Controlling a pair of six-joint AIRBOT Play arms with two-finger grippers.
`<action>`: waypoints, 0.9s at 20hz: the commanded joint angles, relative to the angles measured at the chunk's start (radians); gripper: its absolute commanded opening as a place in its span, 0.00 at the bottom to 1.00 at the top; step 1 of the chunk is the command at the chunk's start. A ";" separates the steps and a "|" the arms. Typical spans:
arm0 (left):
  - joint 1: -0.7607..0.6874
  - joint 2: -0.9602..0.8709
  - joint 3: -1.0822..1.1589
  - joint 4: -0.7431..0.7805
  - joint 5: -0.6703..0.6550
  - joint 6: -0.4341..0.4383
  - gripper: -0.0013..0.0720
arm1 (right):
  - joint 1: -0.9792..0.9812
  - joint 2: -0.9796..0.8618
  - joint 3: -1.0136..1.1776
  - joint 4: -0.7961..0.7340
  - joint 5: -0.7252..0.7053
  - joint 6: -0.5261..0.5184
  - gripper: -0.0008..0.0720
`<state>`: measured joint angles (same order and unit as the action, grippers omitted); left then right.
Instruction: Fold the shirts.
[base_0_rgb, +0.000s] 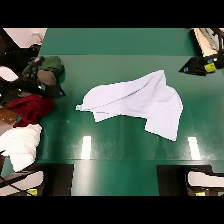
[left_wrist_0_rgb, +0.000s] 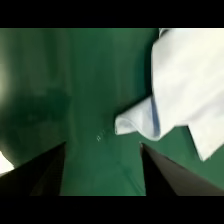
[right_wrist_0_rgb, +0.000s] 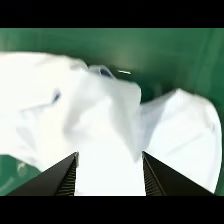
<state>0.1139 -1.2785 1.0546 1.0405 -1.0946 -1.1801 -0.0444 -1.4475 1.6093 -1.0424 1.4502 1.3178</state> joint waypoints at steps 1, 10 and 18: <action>0.029 -0.109 -0.095 -0.118 -0.030 0.195 0.75 | -0.022 0.101 -0.148 0.002 0.023 -0.011 0.63; 0.029 -0.249 -0.095 -0.245 -0.007 0.351 0.75 | -0.022 0.277 -0.417 0.002 -0.061 -0.010 0.63; 0.006 -0.249 -0.095 -0.219 -0.030 0.323 0.55 | -0.022 0.309 -0.436 0.003 -0.098 -0.004 0.63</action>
<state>0.1356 -1.5253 0.9604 0.7994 -1.1252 -0.8410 -0.0658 -1.1454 1.1793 -1.0401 1.3613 1.3079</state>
